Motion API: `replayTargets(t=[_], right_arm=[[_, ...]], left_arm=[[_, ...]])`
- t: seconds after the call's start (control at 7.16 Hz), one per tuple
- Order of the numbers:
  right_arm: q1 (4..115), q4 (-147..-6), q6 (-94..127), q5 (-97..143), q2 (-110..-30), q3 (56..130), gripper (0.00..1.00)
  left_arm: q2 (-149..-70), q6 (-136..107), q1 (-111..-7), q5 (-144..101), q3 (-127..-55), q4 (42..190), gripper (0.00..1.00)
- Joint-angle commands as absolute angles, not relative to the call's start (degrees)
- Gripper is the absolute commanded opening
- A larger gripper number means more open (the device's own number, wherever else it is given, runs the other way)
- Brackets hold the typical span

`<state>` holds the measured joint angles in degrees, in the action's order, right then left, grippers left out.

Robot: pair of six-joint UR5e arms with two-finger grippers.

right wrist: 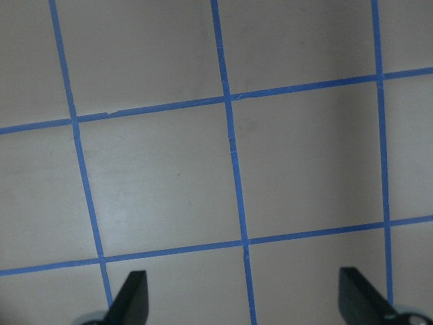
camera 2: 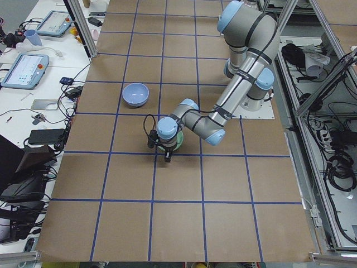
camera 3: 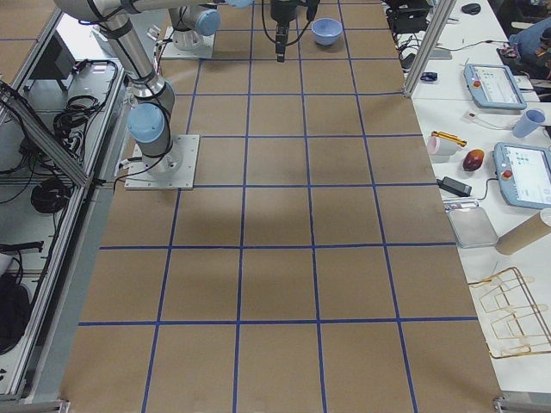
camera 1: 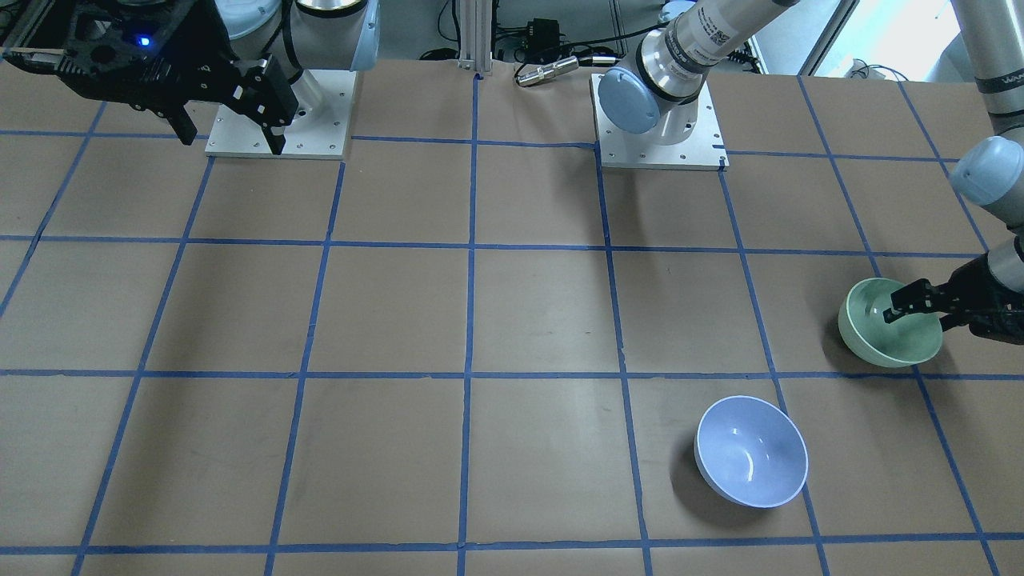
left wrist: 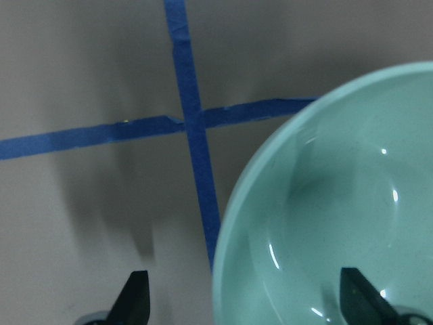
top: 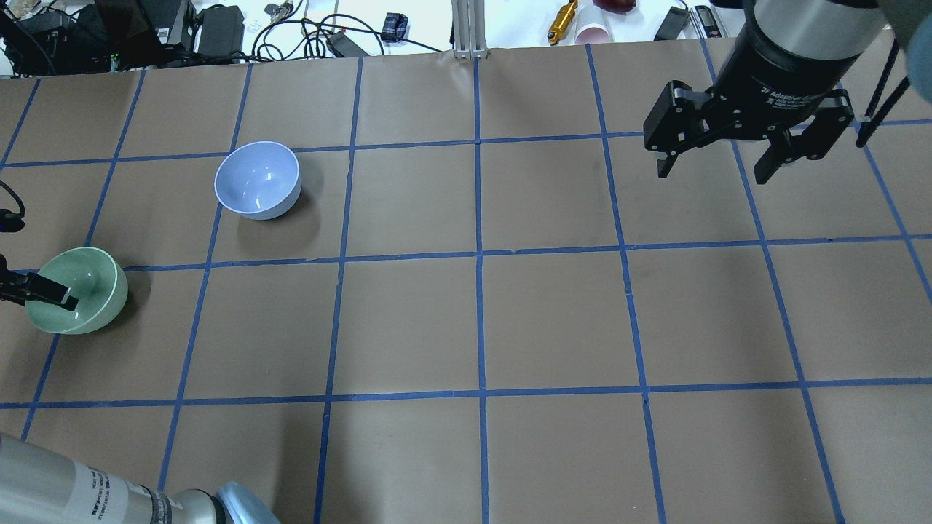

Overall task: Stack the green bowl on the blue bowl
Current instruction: 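Lower the left gripper onto the green bowl's rim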

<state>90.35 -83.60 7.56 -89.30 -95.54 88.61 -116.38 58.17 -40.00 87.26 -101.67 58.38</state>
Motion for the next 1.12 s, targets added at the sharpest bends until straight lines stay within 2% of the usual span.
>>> replayTargets(t=[0.0, 0.56, 0.84, 0.98], right_arm=[[90.35, -83.58, 7.56, -89.30, -95.54, 88.68, 1.00], [90.35, -83.67, 7.56, -89.30, -95.54, 88.59, 1.00], [90.35, -83.58, 7.56, -89.30, -95.54, 88.59, 1.00], [90.35, -83.67, 7.56, -89.30, -95.54, 88.59, 1.00]], left_arm=[[-117.15, 57.57, -40.08, 87.71, -101.60, 58.71, 1.00], [-117.42, 57.22, -39.99, 87.63, -101.60, 58.62, 0.93], [-117.51, 57.22, -39.99, 87.19, -101.60, 58.62, 0.76], [-117.68, 57.39, -40.08, 87.27, -101.60, 58.45, 0.58]])
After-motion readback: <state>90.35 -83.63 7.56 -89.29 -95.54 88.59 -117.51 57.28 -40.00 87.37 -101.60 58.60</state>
